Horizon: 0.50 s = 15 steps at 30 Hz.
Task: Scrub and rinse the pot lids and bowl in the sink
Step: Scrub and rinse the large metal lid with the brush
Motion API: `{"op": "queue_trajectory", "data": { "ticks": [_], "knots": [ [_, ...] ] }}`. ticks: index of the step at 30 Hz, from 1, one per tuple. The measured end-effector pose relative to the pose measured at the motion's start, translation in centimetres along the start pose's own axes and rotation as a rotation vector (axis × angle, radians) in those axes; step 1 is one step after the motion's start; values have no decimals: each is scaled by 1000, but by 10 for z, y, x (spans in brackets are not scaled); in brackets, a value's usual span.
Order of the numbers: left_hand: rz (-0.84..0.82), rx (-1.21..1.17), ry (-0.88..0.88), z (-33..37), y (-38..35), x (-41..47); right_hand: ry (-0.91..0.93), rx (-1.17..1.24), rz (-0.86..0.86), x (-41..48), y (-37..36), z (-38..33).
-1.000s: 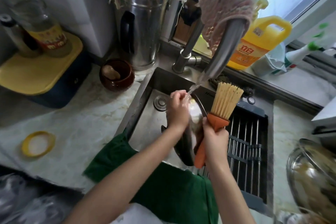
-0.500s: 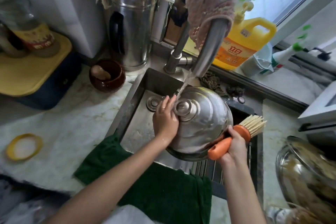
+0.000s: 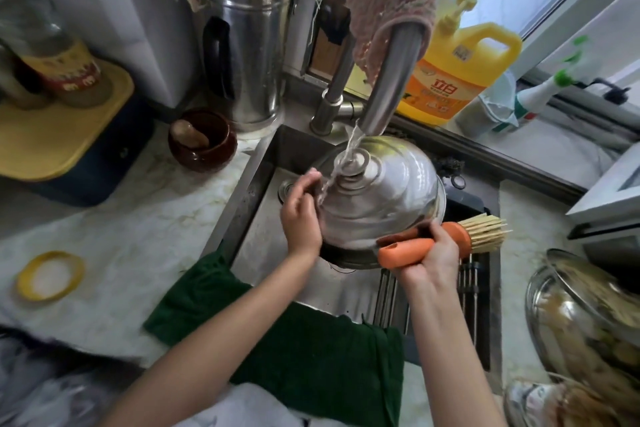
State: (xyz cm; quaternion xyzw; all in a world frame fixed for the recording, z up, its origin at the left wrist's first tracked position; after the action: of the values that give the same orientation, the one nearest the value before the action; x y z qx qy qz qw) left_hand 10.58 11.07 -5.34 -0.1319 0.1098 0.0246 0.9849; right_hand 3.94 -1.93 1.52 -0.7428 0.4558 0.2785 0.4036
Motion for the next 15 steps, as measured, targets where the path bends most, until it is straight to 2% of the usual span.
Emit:
{"op": "queue_trajectory", "data": {
  "ticks": [1, 3, 6, 8, 12, 13, 15],
  "knots": [
    [42, -100, 85, 1, 1, 12, -15, 23, -15, -1, -3, 0],
    [85, -74, 150, 3, -10, 9, -62, 102, -18, 6, -7, 1],
    [47, 187, 15, 4, -28, -32, -113, 141, -8, 14, -2, 12],
    [66, 194, -18, 8, -27, -20, -132, 175, -15, 12, 2, 19],
    [159, -28, 293, 2, -5, 42, -80, 160, 11, 2, 5, 12],
    [161, -14, 318, 0, -6, 36, -66, 160, 6, 2, 4, 11],
    [106, 88, 216, 3, -20, -3, -51, 133, -3, -1, -1, 13]
  ]
}}
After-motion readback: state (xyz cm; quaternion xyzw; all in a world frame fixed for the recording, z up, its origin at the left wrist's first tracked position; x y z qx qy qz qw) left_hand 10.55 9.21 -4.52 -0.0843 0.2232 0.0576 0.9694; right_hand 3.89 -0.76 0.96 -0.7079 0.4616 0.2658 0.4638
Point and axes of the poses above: each hand's wrist, its own x-axis towards the middle knuckle, its own y-axis out of the back of the hand, z = x × y, the point moved 1 cm from there along x, towards the middle knuckle, and after that the axes turned 7 degrees about -z, right-handed, at the moved point
